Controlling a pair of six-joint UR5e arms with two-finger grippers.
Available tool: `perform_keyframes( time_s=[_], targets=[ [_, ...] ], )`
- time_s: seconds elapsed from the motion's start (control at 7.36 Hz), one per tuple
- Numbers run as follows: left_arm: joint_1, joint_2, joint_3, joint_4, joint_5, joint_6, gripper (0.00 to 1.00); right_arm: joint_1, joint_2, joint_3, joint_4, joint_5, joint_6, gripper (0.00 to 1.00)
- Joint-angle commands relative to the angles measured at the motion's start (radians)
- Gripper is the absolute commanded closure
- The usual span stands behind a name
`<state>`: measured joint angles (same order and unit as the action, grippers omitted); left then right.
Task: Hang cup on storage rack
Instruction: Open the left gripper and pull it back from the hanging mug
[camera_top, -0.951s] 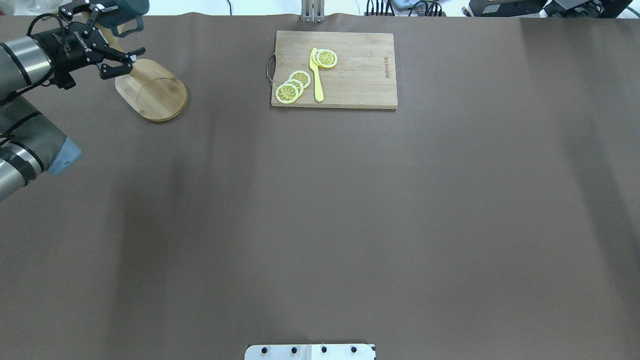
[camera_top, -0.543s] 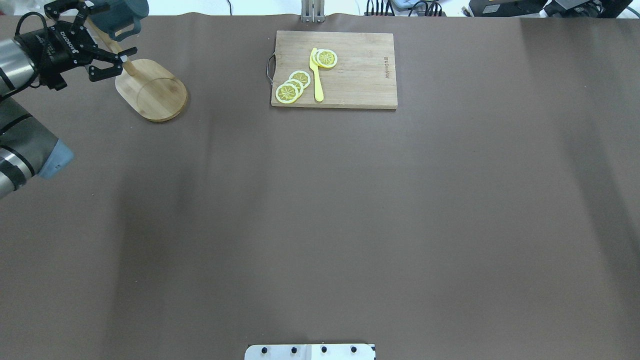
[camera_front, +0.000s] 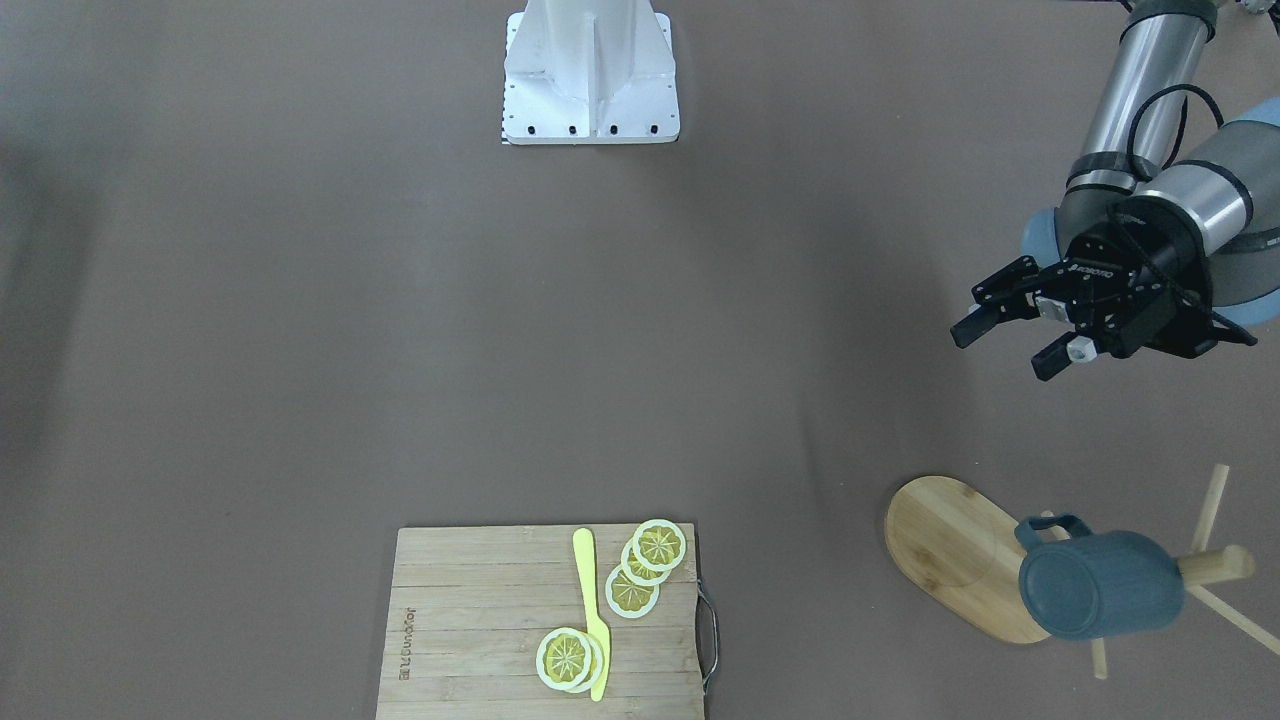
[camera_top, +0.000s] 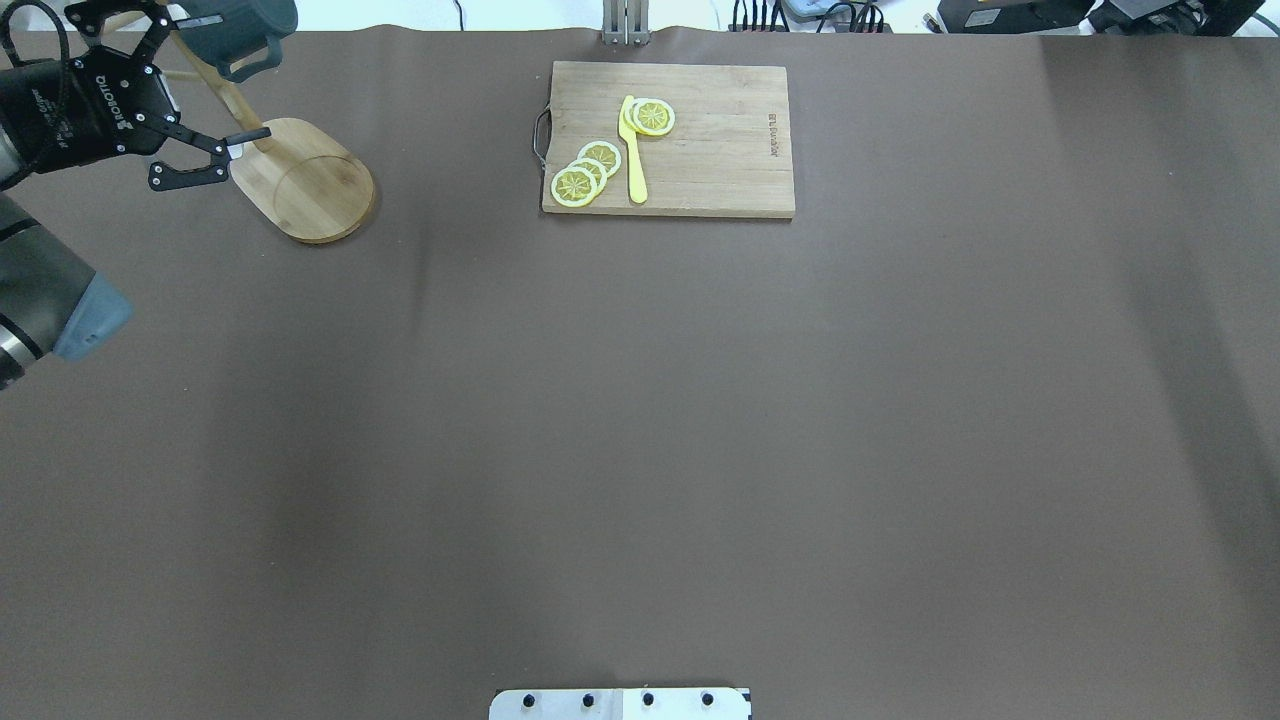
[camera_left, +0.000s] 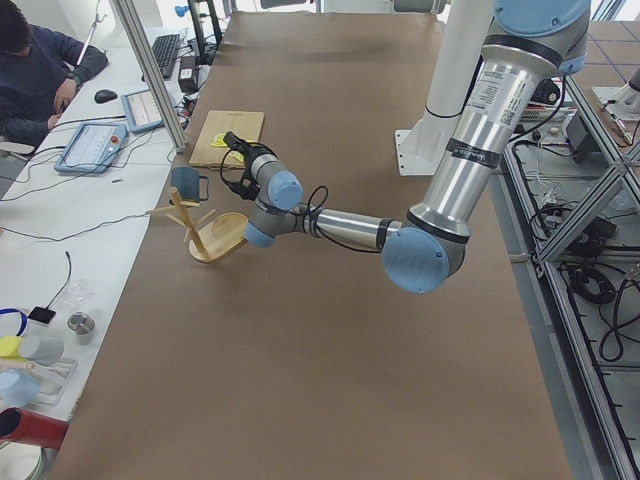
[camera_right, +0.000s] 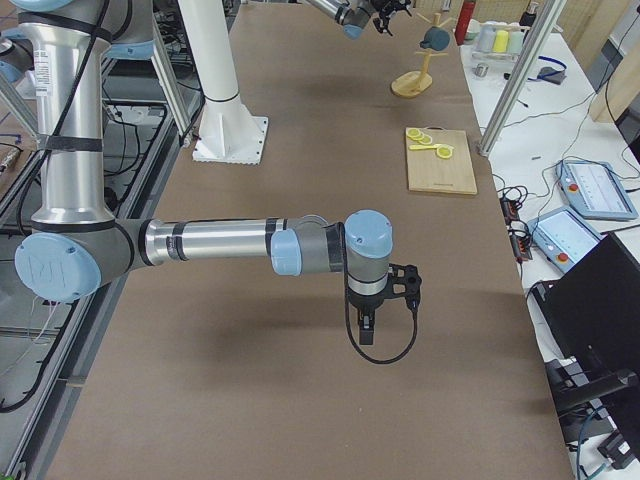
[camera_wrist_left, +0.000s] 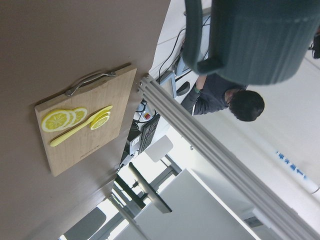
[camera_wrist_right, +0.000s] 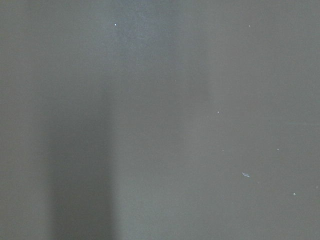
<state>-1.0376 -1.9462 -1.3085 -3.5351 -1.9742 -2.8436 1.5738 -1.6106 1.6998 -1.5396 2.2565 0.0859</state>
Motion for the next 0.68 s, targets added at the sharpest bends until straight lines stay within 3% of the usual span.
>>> perform_keyframes(
  time_s=[0.0, 0.54],
  targets=[
    [-0.001, 0.012, -0.041, 0.002, -0.058, 0.222, 0.01, 0.0, 0.0, 0.0, -0.001, 0.0, 0.0, 0.0],
    [0.002, 0.027, -0.055, -0.002, -0.071, 0.536, 0.01, 0.0, -0.003, 0.0, -0.001, 0.0, 0.0, 0.0]
  ],
)
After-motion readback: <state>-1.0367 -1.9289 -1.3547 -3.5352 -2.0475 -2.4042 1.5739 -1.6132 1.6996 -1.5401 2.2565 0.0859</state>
